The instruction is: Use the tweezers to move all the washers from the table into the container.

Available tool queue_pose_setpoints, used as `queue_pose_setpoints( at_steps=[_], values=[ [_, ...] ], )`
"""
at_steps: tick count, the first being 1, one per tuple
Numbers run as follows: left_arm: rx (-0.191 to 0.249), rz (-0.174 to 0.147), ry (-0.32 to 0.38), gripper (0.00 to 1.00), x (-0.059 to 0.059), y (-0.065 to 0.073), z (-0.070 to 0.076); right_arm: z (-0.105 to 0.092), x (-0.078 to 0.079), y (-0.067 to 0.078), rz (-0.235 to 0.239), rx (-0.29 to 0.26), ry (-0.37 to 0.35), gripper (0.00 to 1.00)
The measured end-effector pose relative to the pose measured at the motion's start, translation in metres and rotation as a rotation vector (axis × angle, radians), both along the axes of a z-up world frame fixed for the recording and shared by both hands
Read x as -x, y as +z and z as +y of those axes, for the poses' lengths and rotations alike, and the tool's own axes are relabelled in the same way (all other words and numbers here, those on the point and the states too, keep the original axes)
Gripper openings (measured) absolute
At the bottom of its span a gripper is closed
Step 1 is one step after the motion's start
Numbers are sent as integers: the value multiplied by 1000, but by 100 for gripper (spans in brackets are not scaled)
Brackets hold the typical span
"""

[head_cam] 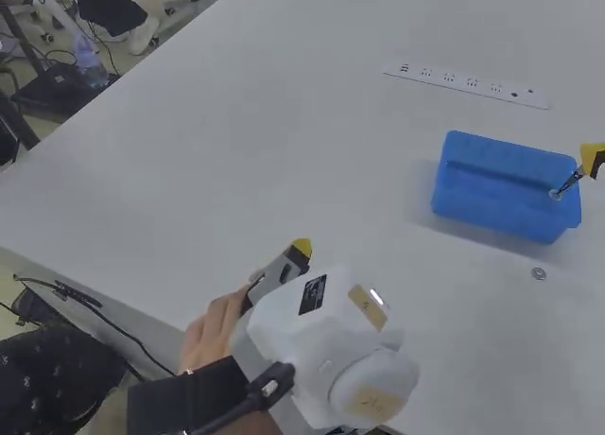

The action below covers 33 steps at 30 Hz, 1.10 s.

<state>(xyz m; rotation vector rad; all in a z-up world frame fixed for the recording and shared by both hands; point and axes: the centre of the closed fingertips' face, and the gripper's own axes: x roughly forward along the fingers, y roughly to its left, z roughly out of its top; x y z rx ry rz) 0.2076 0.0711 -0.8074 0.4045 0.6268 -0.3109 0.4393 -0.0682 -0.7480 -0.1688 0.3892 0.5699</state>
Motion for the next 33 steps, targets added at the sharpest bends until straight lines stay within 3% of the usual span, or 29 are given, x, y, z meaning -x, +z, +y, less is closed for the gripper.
queue_pose_setpoints(
  at_steps=[11, 21, 33],
  values=[
    [10, 1, -10, 95, 0, 0, -3, 18, -1, -20, 34, -6, 21, 1],
    [6, 6, -10, 95, 1, -1, -3, 22, -3, -38, 76, -37, 7, 2],
    [4, 16, -11, 95, 2, -2, -3, 34, -4, -52, 79, -18, 22, 2]
  ],
)
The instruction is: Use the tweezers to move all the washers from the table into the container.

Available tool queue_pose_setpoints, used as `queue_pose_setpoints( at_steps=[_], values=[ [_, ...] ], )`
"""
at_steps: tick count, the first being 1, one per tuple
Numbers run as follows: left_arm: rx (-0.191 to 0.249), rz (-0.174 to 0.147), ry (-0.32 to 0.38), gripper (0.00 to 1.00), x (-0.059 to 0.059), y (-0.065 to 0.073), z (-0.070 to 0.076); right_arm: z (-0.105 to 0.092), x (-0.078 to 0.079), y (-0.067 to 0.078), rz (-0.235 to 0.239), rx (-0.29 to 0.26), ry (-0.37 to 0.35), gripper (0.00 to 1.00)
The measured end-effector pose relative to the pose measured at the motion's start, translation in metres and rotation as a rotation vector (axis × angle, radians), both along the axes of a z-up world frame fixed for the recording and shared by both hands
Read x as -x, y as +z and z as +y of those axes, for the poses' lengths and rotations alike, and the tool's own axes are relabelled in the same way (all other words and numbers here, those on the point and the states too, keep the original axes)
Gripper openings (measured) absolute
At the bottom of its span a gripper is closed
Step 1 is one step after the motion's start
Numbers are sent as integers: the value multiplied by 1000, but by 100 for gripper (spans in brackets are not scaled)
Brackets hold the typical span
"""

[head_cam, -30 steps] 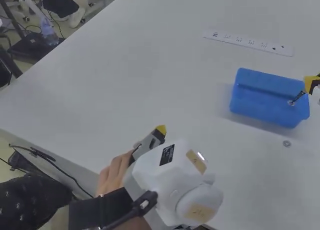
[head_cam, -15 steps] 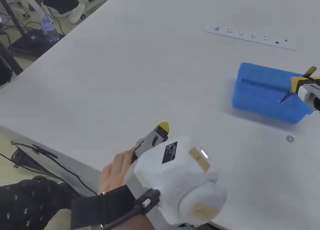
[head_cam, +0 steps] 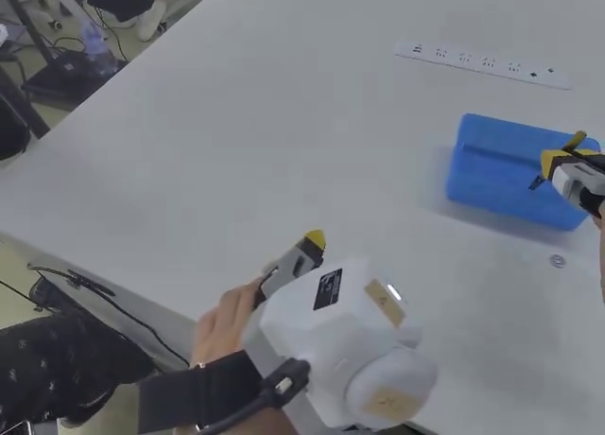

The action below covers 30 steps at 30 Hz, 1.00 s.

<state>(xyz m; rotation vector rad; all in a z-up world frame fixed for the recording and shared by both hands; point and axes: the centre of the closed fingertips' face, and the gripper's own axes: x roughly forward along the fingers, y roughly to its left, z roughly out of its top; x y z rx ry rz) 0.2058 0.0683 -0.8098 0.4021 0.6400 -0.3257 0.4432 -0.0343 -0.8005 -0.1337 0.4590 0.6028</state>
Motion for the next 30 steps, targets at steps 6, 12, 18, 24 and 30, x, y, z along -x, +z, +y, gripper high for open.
queue_pose_setpoints(
  at_steps=[6, 12, 18, 24, 30],
  values=[
    [0, 2, 1, 95, 0, 0, 0, 2, 0, -5, 2, 11, 6, 2],
    [-3, 4, -1, 95, 0, -1, 0, 0, -1, -7, 2, 13, 5, 2],
    [-2, 2, -1, 95, 0, 0, 0, -1, 1, 1, -9, 6, 6, 2],
    [-2, -1, 0, 95, 0, 0, 0, -8, 4, 27, -55, -36, -2, 2],
    [-3, -2, -1, 95, 0, 0, 0, -15, 15, 47, -84, -68, 9, 3]
  ],
)
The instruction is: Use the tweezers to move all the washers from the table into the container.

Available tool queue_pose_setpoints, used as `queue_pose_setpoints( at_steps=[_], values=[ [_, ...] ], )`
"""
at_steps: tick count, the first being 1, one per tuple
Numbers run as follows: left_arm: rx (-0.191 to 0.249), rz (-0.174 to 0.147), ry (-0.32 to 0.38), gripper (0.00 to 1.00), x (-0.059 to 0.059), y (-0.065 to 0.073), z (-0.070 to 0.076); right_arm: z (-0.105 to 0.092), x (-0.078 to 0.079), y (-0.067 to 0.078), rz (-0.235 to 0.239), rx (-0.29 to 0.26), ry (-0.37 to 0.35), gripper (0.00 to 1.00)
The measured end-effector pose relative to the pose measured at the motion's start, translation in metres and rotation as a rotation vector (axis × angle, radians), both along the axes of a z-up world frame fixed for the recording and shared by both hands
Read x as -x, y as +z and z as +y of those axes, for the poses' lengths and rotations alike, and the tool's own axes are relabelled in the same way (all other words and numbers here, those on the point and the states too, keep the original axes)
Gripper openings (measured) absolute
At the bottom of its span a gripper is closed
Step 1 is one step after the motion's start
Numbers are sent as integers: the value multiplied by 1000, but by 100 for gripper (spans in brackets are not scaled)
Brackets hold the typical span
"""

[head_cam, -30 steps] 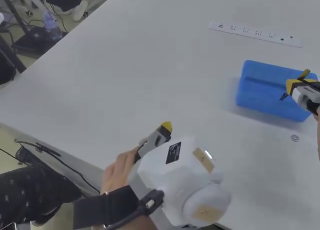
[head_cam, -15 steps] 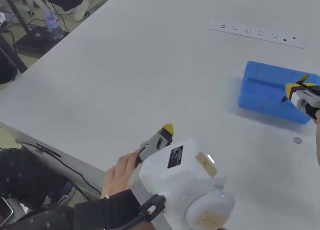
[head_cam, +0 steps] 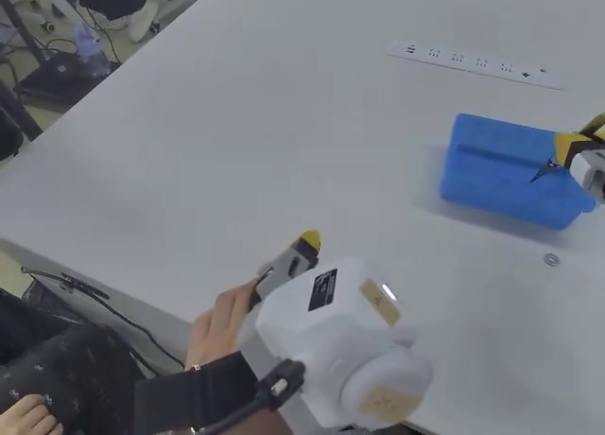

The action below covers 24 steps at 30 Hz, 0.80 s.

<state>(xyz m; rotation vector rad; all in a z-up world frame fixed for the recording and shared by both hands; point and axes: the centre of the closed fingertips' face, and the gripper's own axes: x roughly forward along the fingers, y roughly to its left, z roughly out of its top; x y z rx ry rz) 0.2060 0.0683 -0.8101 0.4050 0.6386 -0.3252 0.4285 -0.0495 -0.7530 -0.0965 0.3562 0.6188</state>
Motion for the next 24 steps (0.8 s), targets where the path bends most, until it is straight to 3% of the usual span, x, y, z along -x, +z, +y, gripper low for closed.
queue_pose_setpoints(
  at_steps=[9, 24],
  values=[
    [-4, 1, -3, 95, 0, 0, 0, -13, 21, 12, -4, -29, -3, 3],
    [-5, 5, -2, 95, 0, -1, 0, -32, 44, -13, 56, -12, -33, 3]
  ],
)
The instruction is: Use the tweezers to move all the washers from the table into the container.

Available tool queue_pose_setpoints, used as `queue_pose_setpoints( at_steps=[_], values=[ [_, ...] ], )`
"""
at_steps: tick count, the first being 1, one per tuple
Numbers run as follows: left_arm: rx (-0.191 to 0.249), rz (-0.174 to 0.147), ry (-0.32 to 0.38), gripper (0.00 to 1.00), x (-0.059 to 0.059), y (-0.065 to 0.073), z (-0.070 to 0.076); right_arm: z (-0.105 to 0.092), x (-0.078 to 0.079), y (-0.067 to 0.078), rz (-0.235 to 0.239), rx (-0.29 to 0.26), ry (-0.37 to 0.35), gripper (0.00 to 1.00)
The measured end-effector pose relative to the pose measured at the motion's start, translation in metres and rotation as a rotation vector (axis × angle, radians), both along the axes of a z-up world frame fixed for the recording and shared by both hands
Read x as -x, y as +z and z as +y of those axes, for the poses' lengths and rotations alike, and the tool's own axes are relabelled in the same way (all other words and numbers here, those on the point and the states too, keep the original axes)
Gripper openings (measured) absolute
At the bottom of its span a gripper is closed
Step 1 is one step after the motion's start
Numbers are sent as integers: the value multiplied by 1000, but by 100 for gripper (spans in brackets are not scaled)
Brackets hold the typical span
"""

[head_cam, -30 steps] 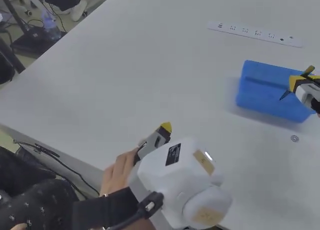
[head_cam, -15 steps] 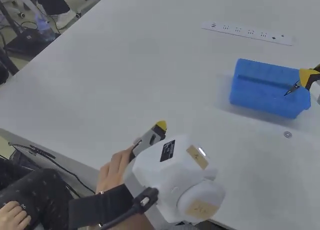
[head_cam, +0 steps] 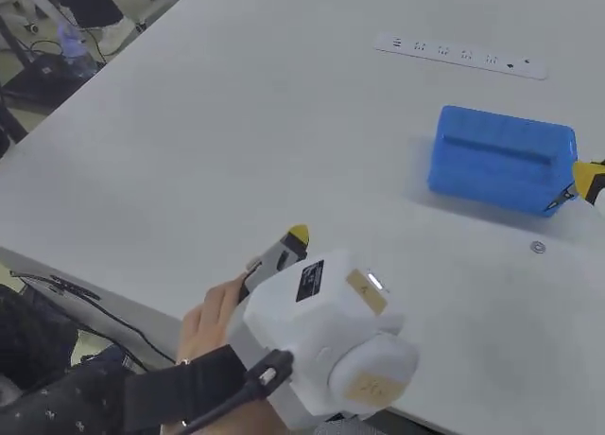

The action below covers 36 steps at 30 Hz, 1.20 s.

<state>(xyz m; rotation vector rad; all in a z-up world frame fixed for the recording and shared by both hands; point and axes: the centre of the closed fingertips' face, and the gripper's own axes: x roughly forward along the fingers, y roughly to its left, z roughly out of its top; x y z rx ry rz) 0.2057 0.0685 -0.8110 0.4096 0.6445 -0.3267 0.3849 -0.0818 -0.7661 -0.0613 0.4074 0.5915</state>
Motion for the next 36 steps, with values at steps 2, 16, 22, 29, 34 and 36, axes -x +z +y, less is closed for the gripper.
queue_pose_setpoints(
  at_steps=[2, 16, 22, 29, 34, 36],
  values=[
    [-1, 2, -2, 95, 0, 0, 0, -1, 2, -5, 8, 12, -1, 3],
    [-3, 8, -9, 95, 1, -1, -2, -7, 7, -33, 44, 76, -5, 3],
    [-5, 12, -11, 95, 1, -2, -2, -6, 7, -36, 52, 85, -3, 3],
    [-6, 13, -7, 95, 1, -2, -1, -7, 8, -39, 45, 87, -7, 3],
    [-5, 10, -6, 95, 1, -1, -1, -9, 9, -39, 36, 86, -15, 2],
    [-4, 8, -6, 95, 1, -1, -1, -10, 9, -39, 39, 87, -21, 2]
  ],
)
